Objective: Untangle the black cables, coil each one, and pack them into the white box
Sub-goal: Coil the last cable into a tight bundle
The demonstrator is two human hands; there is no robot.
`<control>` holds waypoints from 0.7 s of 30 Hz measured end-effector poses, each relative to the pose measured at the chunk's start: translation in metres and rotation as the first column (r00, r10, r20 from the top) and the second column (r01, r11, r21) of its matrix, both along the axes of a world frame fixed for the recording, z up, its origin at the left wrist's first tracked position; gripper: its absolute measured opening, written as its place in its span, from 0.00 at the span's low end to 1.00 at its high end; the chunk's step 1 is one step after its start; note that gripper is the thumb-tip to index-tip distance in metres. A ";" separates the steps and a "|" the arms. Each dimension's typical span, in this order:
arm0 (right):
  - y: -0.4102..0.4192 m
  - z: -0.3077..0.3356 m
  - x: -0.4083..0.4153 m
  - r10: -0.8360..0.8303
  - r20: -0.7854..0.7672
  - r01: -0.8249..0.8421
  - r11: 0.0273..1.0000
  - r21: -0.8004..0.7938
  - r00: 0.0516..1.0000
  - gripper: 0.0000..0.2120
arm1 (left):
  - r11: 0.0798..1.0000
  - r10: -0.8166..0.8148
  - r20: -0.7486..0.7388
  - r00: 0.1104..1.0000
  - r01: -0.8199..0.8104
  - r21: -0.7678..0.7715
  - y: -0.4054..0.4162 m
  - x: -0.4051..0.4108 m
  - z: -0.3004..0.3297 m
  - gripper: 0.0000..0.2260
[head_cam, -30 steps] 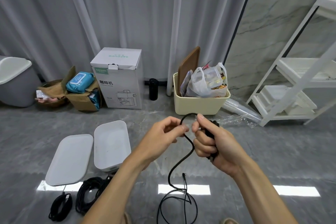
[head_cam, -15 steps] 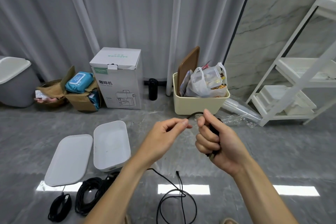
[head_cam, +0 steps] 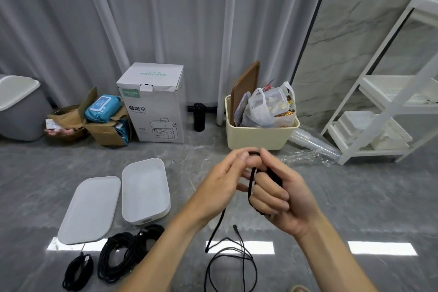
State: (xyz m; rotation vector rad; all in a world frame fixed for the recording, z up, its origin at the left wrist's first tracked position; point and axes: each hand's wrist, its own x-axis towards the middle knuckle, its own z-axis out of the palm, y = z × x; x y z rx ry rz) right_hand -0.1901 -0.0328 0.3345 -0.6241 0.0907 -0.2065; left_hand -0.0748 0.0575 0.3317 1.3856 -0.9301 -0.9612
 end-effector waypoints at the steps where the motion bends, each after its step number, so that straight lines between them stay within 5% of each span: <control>1: 0.001 -0.001 0.001 0.028 0.019 -0.029 0.999 0.016 0.999 0.16 | 1.000 -0.021 -0.051 0.998 0.021 -0.008 0.001 -0.002 0.000 0.13; 5: 0.005 -0.003 0.003 0.111 0.101 -0.115 0.993 0.037 0.989 0.18 | 0.994 -0.104 -0.165 0.981 0.107 0.006 0.002 -0.012 0.003 0.16; 10: 0.007 -0.005 0.002 0.105 0.157 -0.115 0.992 0.058 0.982 0.19 | 0.999 -0.028 -0.028 0.999 0.028 -0.020 -0.001 -0.018 -0.004 0.21; 15: 0.008 -0.007 0.004 0.089 0.191 -0.111 0.988 0.105 0.977 0.21 | 0.985 0.156 0.173 0.972 -0.140 -0.098 -0.006 -0.021 -0.014 0.11; 18: 0.007 -0.011 0.006 0.130 0.202 -0.156 0.980 0.119 0.971 0.22 | 0.976 0.191 0.317 0.929 -0.146 -0.159 -0.008 -0.015 -0.010 0.15; 21: 0.007 -0.012 0.010 0.161 0.227 -0.201 0.965 0.168 0.961 0.25 | 0.974 0.195 0.317 0.928 -0.145 -0.174 -0.006 -0.012 -0.005 0.15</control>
